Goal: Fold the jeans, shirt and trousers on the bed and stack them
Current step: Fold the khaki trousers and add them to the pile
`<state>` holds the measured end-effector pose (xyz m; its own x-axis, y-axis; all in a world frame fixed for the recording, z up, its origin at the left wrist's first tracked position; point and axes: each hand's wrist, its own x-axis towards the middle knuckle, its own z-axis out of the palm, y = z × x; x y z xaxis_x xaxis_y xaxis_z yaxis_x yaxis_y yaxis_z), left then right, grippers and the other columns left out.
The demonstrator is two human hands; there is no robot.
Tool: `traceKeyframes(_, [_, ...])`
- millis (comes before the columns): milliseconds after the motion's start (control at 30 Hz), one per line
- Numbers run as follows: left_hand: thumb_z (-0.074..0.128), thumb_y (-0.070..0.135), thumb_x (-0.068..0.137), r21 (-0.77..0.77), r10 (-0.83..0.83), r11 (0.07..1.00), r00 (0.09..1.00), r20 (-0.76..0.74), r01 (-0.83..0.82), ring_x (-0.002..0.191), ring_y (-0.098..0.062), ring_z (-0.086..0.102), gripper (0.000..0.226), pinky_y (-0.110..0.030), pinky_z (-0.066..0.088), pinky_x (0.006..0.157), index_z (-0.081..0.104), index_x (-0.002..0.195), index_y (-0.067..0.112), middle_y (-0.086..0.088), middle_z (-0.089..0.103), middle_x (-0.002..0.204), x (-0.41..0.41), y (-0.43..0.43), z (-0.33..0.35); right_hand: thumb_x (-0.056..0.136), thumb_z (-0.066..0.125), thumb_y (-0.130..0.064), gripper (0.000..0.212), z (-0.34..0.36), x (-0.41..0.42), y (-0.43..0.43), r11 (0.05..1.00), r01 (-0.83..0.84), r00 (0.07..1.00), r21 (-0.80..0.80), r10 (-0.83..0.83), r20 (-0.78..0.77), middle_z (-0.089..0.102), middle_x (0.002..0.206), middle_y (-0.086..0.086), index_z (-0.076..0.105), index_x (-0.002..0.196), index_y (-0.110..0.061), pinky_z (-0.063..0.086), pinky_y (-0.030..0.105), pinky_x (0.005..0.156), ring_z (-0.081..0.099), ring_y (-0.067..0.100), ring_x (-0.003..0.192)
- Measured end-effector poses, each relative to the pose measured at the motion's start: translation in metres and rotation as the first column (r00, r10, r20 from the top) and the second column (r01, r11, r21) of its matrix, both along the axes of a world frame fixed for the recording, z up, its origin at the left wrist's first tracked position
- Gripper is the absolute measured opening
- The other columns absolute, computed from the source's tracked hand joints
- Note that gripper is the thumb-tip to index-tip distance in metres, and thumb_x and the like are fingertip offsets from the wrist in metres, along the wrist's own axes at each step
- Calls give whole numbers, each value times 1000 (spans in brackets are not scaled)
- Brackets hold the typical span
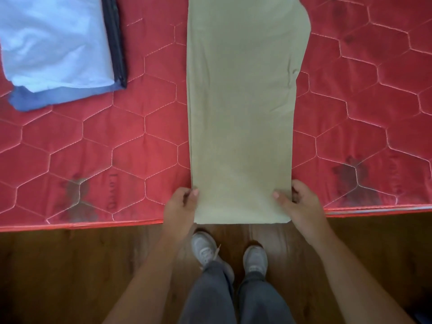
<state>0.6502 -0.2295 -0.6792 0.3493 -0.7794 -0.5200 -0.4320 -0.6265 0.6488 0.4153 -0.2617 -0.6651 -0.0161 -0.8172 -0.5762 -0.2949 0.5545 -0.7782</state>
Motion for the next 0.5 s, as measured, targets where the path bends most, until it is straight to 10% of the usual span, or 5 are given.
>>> traceKeyframes(500, [32,16,100,-35,95,995,995,26,-95,60,-7,37,19,-12,33,48,43,88,7,3,41,68,1,10,2,88,58,-12,23,11,8,6,993,-111,992,-35,113,47,62,92,-20,57,89,-35,47,18,75,59,-3,87])
